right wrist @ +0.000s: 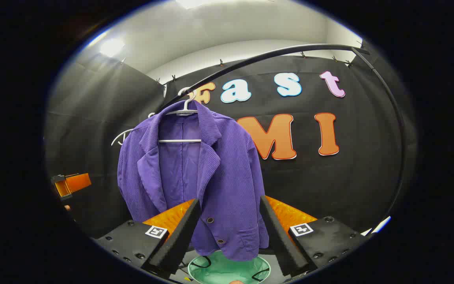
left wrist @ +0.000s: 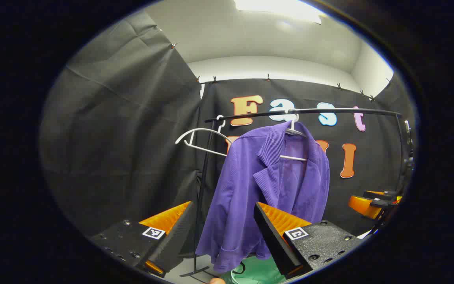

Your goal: Grasp the clothes on the hanger with both hands and then place them into the laundry hamper below.

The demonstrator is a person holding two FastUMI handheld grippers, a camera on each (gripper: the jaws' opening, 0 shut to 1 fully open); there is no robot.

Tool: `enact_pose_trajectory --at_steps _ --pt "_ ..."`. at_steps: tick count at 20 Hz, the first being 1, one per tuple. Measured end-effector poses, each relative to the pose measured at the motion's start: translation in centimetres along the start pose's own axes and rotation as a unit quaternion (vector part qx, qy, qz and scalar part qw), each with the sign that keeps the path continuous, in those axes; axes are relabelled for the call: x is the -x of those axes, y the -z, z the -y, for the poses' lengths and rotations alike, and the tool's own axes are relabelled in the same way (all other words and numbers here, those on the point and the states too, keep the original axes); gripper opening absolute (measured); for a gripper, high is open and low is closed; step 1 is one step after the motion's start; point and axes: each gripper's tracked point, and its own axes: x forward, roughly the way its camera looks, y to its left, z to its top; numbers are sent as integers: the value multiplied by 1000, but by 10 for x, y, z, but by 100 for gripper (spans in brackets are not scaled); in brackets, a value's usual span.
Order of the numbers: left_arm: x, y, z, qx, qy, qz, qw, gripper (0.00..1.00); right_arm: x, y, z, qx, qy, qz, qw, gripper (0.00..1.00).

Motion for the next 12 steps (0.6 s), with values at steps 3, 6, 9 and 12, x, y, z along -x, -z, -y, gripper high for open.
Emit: enact_pose_trajectory --at_steps 3,6,9,12 --pt "3 -1 15 -16 1 -3 1000 92 4 -1 15 -7 9 3 1000 97" --pt "-8 8 29 -43 -3 -13 999 92 4 5 15 -16 5 -5 1000 94" --pt "-17 19 40 -41 9 -29 999 92 -1 6 14 -16 -1 -7 1000 97" --pt "-24 31 43 -37 6 -47 998 92 -8 8 15 -7 3 -8 1000 98"
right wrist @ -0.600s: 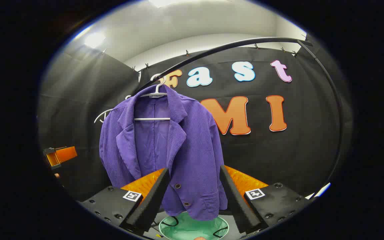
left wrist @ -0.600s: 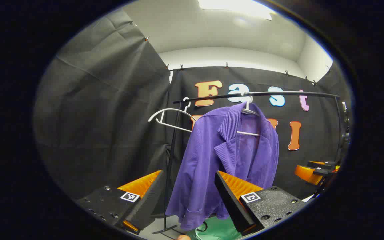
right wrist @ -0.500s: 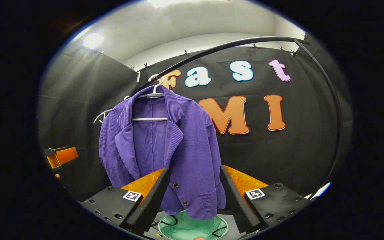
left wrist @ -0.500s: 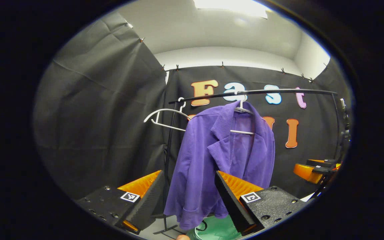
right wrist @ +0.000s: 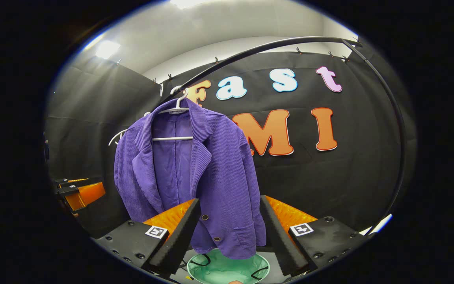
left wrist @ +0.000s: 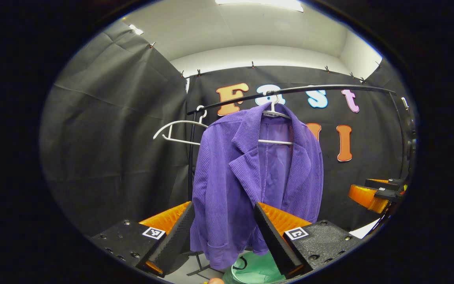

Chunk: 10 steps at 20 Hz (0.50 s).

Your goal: Grasp the clothes on the hanger with both hands and then place them into the laundry hamper below.

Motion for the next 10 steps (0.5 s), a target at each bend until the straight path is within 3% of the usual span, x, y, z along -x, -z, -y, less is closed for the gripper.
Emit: enact_pose_trajectory --at_steps 2,3,10 --pt "0 8 1 6 1 -8 1000 99 -5 4 0 0 -1 -4 1000 97" --pt "-1 11 2 9 2 -13 1000 92 -8 5 -2 -1 -3 -7 1000 97" --pt "-15 10 15 10 18 -15 1000 95 -26 6 -16 -7 -21 -13 1000 100"
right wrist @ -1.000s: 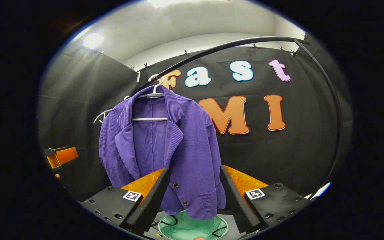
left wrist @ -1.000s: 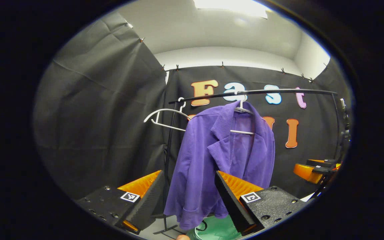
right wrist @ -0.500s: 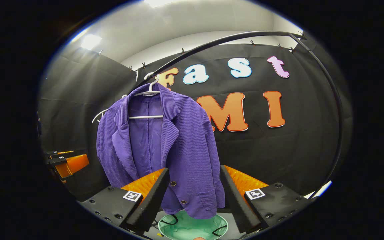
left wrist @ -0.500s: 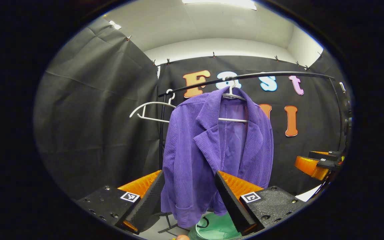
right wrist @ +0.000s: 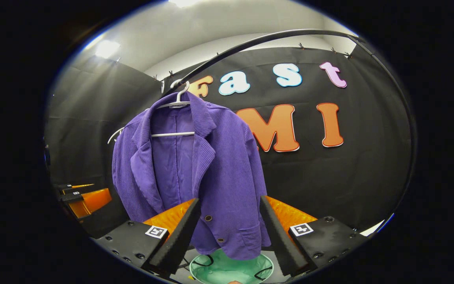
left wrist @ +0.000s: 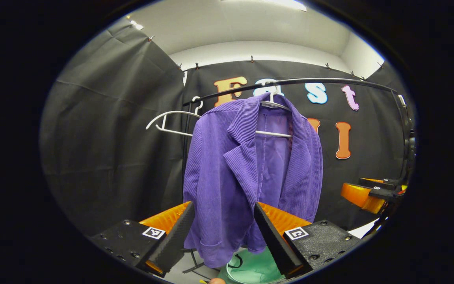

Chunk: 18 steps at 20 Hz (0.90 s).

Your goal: Grasp the clothes on the hanger with both hands and then place them into the laundry hamper below.

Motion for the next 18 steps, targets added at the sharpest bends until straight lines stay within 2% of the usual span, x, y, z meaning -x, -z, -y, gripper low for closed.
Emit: enact_pose_trajectory --at_steps 4,5,6,9,10,15,16,17,18 --pt "-17 -2 7 -3 5 1 1000 92 -19 -9 -14 -1 -13 8 1000 100" --pt "-21 -2 7 -2 3 1 1000 99 -26 -11 -18 -4 -19 8 1000 100" --pt "-27 -2 7 0 2 0 1000 95 -31 -12 -23 -7 -26 7 1000 100" --pt "-44 -2 10 10 8 0 1000 95 -49 -10 -34 -8 -43 0 999 100" --pt "-51 -3 10 11 8 -1 1000 95 -57 -9 -36 -8 -47 -3 999 97" --pt "-83 0 21 22 23 -8 999 95 -92 -6 -51 -22 -65 -17 997 100" --pt "-89 2 23 26 27 -12 999 92 -99 -6 -51 -25 -67 -16 997 90" --pt "-93 4 23 29 27 -15 999 92 -107 -6 -52 -28 -67 -17 997 100" --pt "-99 6 22 33 25 -17 999 95 -112 -5 -53 -32 -70 -17 997 94"
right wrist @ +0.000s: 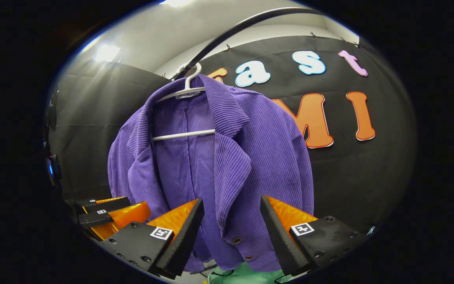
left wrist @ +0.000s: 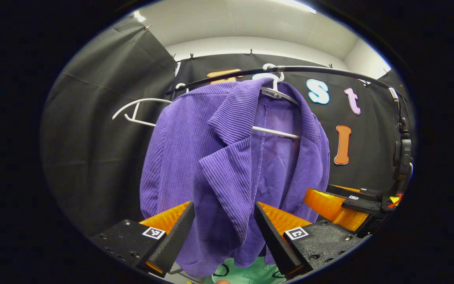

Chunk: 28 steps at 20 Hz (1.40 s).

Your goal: Grasp the clothes on the hanger with both hands and then place them into the laundry hamper below.

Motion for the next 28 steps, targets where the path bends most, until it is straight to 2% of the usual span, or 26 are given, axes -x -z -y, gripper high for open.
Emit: enact_pose_trajectory --at_steps 1,3,4,6,7,8,9,14,16,17,18,19,20,25,26,27,28 --pt "-5 1 -1 6 -2 -1 1000 95 -6 2 -2 -5 -6 -2 1000 84" --pt "-14 4 -1 21 3 -4 1000 95 -16 7 -6 -10 -15 -9 1000 97" --pt "-16 4 -1 25 5 -3 1000 91 -19 9 -6 -11 -16 -13 1000 95" --pt "-21 3 -2 26 6 -1 1000 88 -29 11 -6 -12 -17 -15 1000 92" --pt "-24 4 -1 25 9 0 1000 87 -32 13 -9 -15 -25 -15 999 70" --pt "-25 4 1 24 13 1 1000 98 -34 14 -11 -16 -27 -17 999 63" --pt "-27 5 5 26 19 3 999 85 -36 14 -13 -19 -33 -16 999 57" --pt "-33 3 15 33 43 9 998 54 -36 11 -13 -31 -35 -12 999 24" --pt "-34 0 28 28 84 17 996 42 -32 9 -11 -38 -39 -14 998 10" --pt "-33 -4 22 27 75 25 996 36 -31 8 -8 -39 -38 -15 998 10" --pt "-33 -3 12 15 57 20 998 20 -29 5 -5 -38 -40 -13 998 10" --pt "-28 -6 11 2 59 23 998 4 -23 0 0 -35 -34 -12 999 10" --pt "-26 -10 11 0 57 30 998 0 -25 0 4 -33 -39 -7 999 9" --pt "-10 -26 -4 -7 44 41 998 0 -19 -20 10 -37 -51 -28 998 8" --pt "-7 -30 -8 -6 42 43 998 0 -18 -22 11 -47 -57 -36 997 3" --pt "-3 -34 -11 -6 40 46 998 0 -17 -23 14 -55 -63 -45 995 7" --pt "2 -40 -14 -8 39 51 998 0 -14 -25 19 -62 -64 -53 995 7"
